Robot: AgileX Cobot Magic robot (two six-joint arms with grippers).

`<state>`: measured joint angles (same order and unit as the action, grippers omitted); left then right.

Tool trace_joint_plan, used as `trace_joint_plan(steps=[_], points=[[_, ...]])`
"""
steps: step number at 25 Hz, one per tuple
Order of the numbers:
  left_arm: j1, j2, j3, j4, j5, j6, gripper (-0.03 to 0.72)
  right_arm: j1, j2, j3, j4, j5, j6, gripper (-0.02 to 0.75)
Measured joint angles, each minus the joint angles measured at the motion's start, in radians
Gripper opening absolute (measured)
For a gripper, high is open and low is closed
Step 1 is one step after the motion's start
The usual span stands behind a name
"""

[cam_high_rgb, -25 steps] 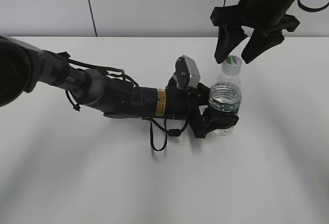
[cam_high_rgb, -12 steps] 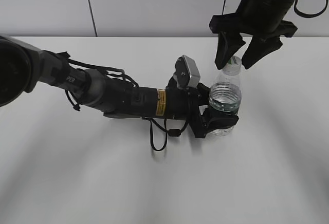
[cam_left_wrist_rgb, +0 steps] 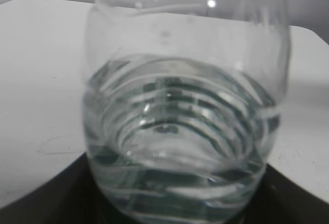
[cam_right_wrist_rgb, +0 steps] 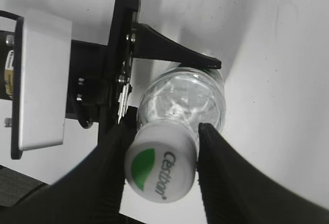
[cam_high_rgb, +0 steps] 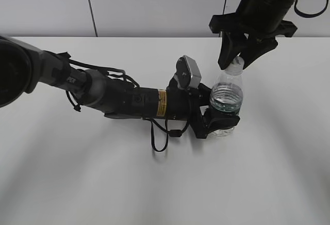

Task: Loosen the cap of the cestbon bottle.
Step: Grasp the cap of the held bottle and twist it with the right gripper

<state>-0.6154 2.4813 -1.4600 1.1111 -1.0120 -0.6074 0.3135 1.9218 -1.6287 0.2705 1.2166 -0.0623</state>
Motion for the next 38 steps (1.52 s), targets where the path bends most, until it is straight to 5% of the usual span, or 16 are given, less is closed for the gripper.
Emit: trace_joint_plan(steps=[21, 24, 30, 38], points=[[0.0, -0.001, 0.0, 0.003, 0.0, 0.003, 0.519, 0.0, 0.0, -0.002, 0.048, -0.004, -0.835, 0.312], [0.0, -0.001, 0.0, 0.004, -0.001, 0.003, 0.519, 0.0, 0.0, -0.002, 0.05, -0.004, -0.821, 0.326], [0.0, -0.001, 0.0, 0.004, -0.001, 0.001, 0.515, 0.0, -0.005, -0.001, 0.074, -0.004, -0.608, 0.632], [0.0, -0.001, 0.0, 0.004, 0.0, 0.001, 0.514, 0.0, -0.06, -0.001, 0.05, -0.003, -0.02, 0.639]])
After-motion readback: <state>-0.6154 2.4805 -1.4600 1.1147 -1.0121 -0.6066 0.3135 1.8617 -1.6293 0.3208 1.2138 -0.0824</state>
